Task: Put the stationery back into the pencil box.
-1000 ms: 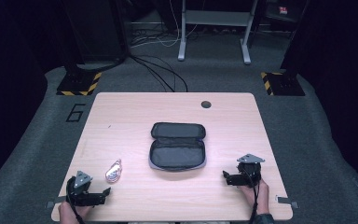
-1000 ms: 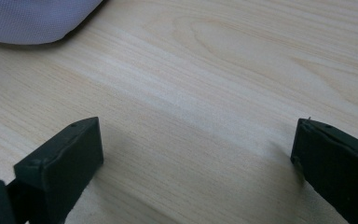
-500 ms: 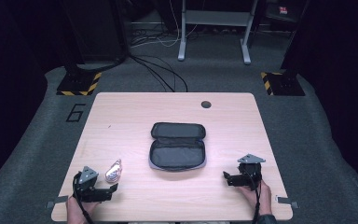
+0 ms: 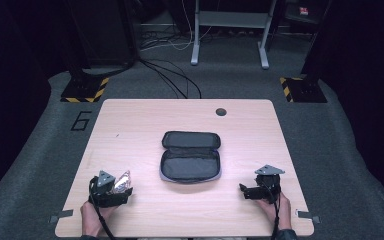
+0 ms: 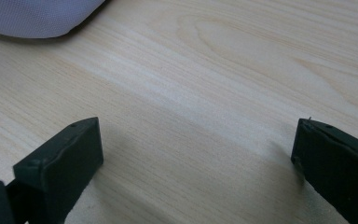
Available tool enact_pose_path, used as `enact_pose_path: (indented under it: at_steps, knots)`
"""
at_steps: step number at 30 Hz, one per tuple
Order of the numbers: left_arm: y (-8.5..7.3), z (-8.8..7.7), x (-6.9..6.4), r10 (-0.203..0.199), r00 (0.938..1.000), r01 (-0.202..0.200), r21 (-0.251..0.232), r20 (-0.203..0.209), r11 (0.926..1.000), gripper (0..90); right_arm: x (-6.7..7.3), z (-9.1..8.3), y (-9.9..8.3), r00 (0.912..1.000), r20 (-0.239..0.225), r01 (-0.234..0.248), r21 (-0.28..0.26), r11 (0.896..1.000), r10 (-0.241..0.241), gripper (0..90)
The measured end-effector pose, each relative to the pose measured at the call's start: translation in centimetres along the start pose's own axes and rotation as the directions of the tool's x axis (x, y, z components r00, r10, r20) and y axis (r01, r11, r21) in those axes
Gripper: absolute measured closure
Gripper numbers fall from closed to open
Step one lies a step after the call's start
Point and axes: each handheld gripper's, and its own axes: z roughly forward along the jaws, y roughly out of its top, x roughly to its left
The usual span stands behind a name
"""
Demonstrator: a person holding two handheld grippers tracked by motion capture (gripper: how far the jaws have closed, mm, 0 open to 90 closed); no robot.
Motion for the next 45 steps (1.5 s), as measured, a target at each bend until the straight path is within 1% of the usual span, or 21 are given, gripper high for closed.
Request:
enact_pose_path:
  at_steps: [6,7,8,11,12,15,16,18,20,22,27,28,32,33,34,36,37,40,41,43,45]
  knots:
    - [-0.1,0.3,-0.1,-0.009,0.999,0.01,0.006,-0.043,0.9999,33.2,0.0,0.0,0.0,1.0,0.0,0.0,-0.007,1.0,0.0,1.6]
    - [-0.2,0.3,-0.2,-0.008,0.9987,0.007,-0.008,-0.05,0.9999,37.3,0.0,0.0,0.0,1.0,-0.001,-0.001,-0.006,1.0,0.001,1.5]
    - [-0.2,0.3,-0.2,-0.008,0.9987,0.007,-0.008,-0.05,0.9999,38.4,0.0,0.0,0.0,1.0,-0.001,-0.001,-0.006,1.0,0.001,1.5]
    - [-0.3,0.3,-0.2,-0.005,0.9987,0.004,-0.013,-0.05,0.9999,39.0,0.0,0.0,0.0,1.0,0.0,-0.001,-0.006,1.0,0.001,1.2]
    - [-0.2,0.2,-0.1,-0.001,0.9992,0.001,0.003,-0.04,1.0,39.1,0.0,0.1,0.0,1.0,0.0,-0.002,-0.005,1.0,0.002,0.9]
    - [-0.2,0.3,-0.2,0.004,0.9989,-0.005,-0.013,-0.046,0.9999,39.4,0.0,0.1,0.0,1.0,0.005,-0.002,-0.003,1.0,0.003,0.2]
    - [-0.2,0.2,-0.1,0.01,0.9992,-0.01,0.002,-0.04,1.0,39.4,-0.1,0.1,0.0,1.0,0.005,-0.002,-0.003,1.0,0.002,0.2]
    - [-0.3,0.3,-0.2,0.011,0.9991,-0.012,-0.015,-0.042,0.9998,39.4,-0.1,0.1,0.0,1.0,0.004,0.001,-0.003,1.0,-0.001,0.2]
    - [-0.2,0.1,-0.2,0.015,0.9993,-0.015,-0.004,-0.034,0.9999,39.5,0.0,0.1,0.0,1.0,0.004,-0.003,-0.003,1.0,0.003,0.2]
    - [-0.2,-0.1,-0.2,0.013,0.9995,-0.014,-0.033,-0.028,0.9994,39.5,0.0,0.1,0.0,1.0,0.004,-0.003,-0.002,1.0,0.003,0.1]
    - [0.4,-0.8,-0.4,0.031,0.9995,-0.031,-0.033,-0.004,0.999,39.5,0.0,0.1,0.0,1.0,0.005,-0.005,0.002,1.0,0.005,0.1]
    - [0.5,-0.9,-0.6,0.034,0.9994,-0.034,-0.044,-0.004,0.9985,39.5,0.0,0.1,0.0,1.0,0.004,-0.004,0.005,1.0,0.004,0.1]
    - [1.3,-1.4,-0.9,0.049,0.9985,-0.048,-0.042,0.024,0.9979,39.5,-0.1,0.1,0.0,1.0,0.002,-0.002,0.006,1.0,0.002,0.1]
    - [1.4,-1.4,-1.0,0.049,0.9984,-0.048,-0.054,0.028,0.9974,39.5,-0.1,0.1,0.0,1.0,0.003,-0.002,0.005,1.0,0.002,0.1]
    - [1.6,-1.6,-1.1,0.053,0.9979,-0.051,-0.047,0.036,0.9976,39.5,-0.1,0.1,0.0,1.0,0.002,-0.003,0.005,1.0,0.003,0.1]
    - [1.8,-1.6,-1.2,0.061,0.9976,-0.059,-0.061,0.032,0.9964,39.5,-0.1,0.1,0.0,1.0,0.003,-0.003,0.005,1.0,0.003,0.1]
    - [2.2,-1.7,-1.4,0.073,0.9962,-0.071,-0.052,0.047,0.9961,39.5,-0.1,0.1,0.0,1.0,0.003,-0.002,0.005,1.0,0.002,0.1]
    - [2.7,-1.9,-1.5,0.087,0.995,-0.084,-0.055,0.05,0.9949,39.5,-0.1,0.1,0.0,1.0,0.003,-0.003,0.005,1.0,0.003,0.1]
    - [3.3,-1.9,-1.7,0.098,0.9932,-0.094,-0.055,0.063,0.994,39.5,-0.1,0.1,0.0,1.0,0.002,-0.002,0.006,1.0,0.002,0.1]
    - [3.7,-1.9,-2.1,0.105,0.9925,-0.1,-0.066,0.064,0.9927,39.5,-0.1,0.1,0.0,1.0,0.003,-0.003,0.004,1.0,0.003,0.1]
    - [4.3,-1.9,-2.4,0.128,0.9886,-0.124,-0.054,0.079,0.9908,39.5,-0.1,0.1,0.0,1.0,0.002,-0.002,0.005,1.0,0.002,0.1]
